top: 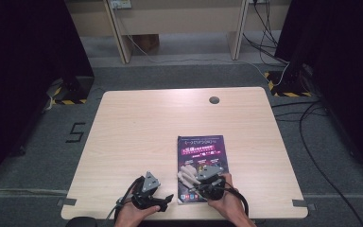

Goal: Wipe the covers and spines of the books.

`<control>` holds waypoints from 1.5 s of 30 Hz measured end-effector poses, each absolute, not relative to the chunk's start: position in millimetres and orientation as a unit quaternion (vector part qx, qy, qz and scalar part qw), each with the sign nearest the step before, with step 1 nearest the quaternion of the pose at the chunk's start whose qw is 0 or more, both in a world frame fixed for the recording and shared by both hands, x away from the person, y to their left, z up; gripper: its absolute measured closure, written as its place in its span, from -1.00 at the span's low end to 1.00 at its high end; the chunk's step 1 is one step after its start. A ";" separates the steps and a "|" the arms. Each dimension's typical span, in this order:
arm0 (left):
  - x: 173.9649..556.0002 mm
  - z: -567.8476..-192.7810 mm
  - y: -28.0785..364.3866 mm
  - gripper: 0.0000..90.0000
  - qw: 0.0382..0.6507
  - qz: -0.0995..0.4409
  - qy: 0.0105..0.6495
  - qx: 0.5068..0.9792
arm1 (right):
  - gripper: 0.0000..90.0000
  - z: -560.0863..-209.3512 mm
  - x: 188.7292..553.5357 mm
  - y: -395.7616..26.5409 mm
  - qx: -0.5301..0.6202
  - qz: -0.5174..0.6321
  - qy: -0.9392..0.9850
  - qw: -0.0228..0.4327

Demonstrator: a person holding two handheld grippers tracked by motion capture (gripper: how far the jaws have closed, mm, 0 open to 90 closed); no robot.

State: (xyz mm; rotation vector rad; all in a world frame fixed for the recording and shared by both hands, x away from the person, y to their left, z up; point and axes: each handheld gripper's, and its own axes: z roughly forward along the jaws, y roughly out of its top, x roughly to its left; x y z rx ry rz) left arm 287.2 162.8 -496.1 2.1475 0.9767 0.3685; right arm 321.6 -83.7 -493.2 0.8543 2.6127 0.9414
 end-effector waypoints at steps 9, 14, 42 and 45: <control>282.1 -490.9 164.6 -0.61 0.379 0.151 0.384 0.828 | 0.73 -493.8 302.5 -61.9 0.270 0.325 0.900 0.109; 279.2 -486.6 170.3 -0.61 0.390 0.154 0.387 0.821 | 0.74 -493.9 294.2 -54.8 0.262 0.326 0.902 0.106; 274.0 -483.5 183.3 -0.62 0.393 0.157 0.401 0.812 | 0.72 -493.8 291.3 -51.7 0.255 0.327 0.904 0.102; 274.7 -483.7 183.4 -0.62 0.393 0.157 0.403 0.812 | 0.73 -493.8 289.3 -49.7 0.254 0.326 0.905 0.104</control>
